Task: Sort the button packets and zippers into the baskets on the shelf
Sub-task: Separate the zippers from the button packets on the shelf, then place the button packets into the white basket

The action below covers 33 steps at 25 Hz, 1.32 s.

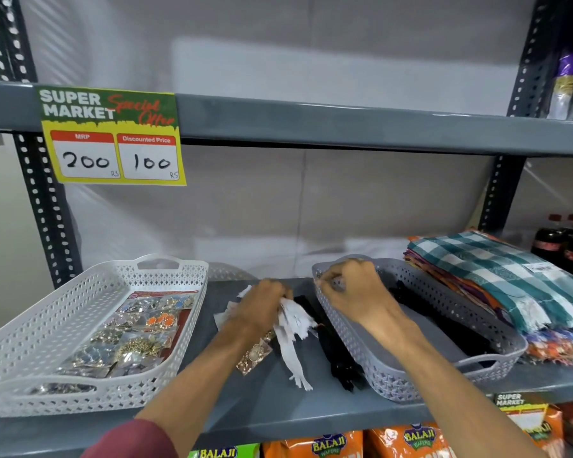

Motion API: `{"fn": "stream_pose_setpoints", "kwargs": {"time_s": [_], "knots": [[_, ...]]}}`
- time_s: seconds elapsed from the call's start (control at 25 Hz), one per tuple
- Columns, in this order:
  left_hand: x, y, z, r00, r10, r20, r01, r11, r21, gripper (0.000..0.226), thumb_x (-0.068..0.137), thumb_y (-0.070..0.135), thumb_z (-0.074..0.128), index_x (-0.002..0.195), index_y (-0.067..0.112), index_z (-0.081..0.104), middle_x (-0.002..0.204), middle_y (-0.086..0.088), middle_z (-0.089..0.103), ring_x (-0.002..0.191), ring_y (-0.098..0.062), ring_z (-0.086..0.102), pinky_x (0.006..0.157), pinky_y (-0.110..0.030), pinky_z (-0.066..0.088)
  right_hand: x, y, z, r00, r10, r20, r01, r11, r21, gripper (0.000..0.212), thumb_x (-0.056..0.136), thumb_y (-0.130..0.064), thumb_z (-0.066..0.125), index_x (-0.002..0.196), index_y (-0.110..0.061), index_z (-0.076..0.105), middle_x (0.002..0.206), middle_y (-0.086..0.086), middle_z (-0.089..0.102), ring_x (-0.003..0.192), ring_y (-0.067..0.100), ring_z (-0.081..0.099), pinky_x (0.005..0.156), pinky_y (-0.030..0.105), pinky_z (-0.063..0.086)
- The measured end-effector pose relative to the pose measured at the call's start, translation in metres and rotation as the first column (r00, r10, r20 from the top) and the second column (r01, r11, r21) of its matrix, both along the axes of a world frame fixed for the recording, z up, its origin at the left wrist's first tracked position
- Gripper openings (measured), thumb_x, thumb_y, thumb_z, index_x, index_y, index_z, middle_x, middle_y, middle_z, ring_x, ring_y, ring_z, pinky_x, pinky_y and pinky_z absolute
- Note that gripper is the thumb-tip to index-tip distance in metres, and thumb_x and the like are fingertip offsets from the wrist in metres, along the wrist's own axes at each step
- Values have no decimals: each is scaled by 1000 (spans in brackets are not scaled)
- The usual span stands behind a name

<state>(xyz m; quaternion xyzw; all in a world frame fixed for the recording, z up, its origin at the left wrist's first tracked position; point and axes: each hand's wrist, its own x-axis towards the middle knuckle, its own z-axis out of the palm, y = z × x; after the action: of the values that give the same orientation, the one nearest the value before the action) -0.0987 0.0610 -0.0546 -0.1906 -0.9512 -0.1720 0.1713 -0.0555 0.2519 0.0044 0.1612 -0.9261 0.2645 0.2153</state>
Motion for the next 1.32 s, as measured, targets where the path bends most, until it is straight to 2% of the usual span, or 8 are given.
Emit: {"fn": "stream_pose_setpoints", "kwargs": {"time_s": [0.28, 0.36, 0.48, 0.6, 0.76, 0.96, 1.16, 1.32], "knots": [[33, 40, 42, 948, -186, -258, 229, 962, 147, 34, 73, 1, 57, 97, 16, 76, 97, -3, 74, 90, -18, 63, 80, -34, 51, 9, 21, 25, 985, -113, -132, 96, 987, -128, 15, 86, -22, 66, 89, -15, 79, 90, 4, 76, 81, 18, 69, 76, 28, 55], [43, 57, 29, 945, -250, -210, 278, 953, 119, 41, 71, -1, 49, 101, 12, 74, 102, -8, 73, 92, -24, 66, 80, -37, 54, 10, 17, 26, 982, -102, -159, 81, 988, -134, 14, 86, -21, 66, 89, -14, 79, 90, 5, 76, 81, 19, 69, 78, 31, 56], [51, 68, 6, 955, -270, -126, 282, 956, 84, 48, 75, -13, 47, 113, 6, 68, 118, -13, 68, 101, -29, 64, 84, -32, 51, 12, 4, 18, 992, -46, -119, 38, 997, -72, 14, 85, -19, 66, 89, -15, 79, 90, 2, 76, 78, 12, 63, 70, 11, 44], [54, 58, -1, 964, -266, 6, 264, 958, 114, 32, 72, -18, 46, 94, -1, 62, 108, -21, 63, 96, -37, 60, 73, -30, 44, 11, -12, 4, 998, 21, -55, -23, 999, -36, 17, 87, -18, 64, 97, -14, 78, 95, 3, 77, 85, 15, 68, 77, 15, 49], [37, 10, 15, 985, -163, 49, 144, 953, 268, 42, 79, -10, 64, 113, 15, 64, 114, -5, 66, 86, -16, 64, 77, -28, 53, 2, -30, 6, 995, 71, -65, -75, 995, -69, 24, 89, -9, 58, 106, -10, 75, 100, 4, 76, 91, 14, 70, 81, 17, 51], [-6, -59, 38, 973, 189, 128, -192, 981, 5, 23, 79, 1, 70, 92, 19, 72, 108, -8, 69, 95, -26, 69, 89, -42, 57, -35, -65, -4, 992, 95, 89, -91, 995, -43, 19, 86, -5, 60, 98, -10, 74, 97, 10, 73, 88, 19, 71, 83, 29, 58], [-12, -56, 21, 901, 179, 394, -80, 964, -255, 42, 73, 14, 83, 112, 18, 71, 121, -7, 70, 112, -26, 66, 98, -38, 52, -48, -96, -35, 903, 46, 427, -183, 941, 285, 29, 82, -15, 74, 107, -3, 67, 110, 12, 69, 90, 23, 66, 72, 23, 44], [-8, -55, 15, 909, 200, 366, -95, 954, -285, 50, 66, 23, 88, 111, 13, 71, 115, -7, 73, 109, -25, 68, 96, -38, 52, -56, -102, -50, 888, -16, 460, -178, 910, 375, 37, 80, -16, 76, 113, -4, 62, 124, 13, 56, 88, 24, 59, 73, 25, 43]]}}
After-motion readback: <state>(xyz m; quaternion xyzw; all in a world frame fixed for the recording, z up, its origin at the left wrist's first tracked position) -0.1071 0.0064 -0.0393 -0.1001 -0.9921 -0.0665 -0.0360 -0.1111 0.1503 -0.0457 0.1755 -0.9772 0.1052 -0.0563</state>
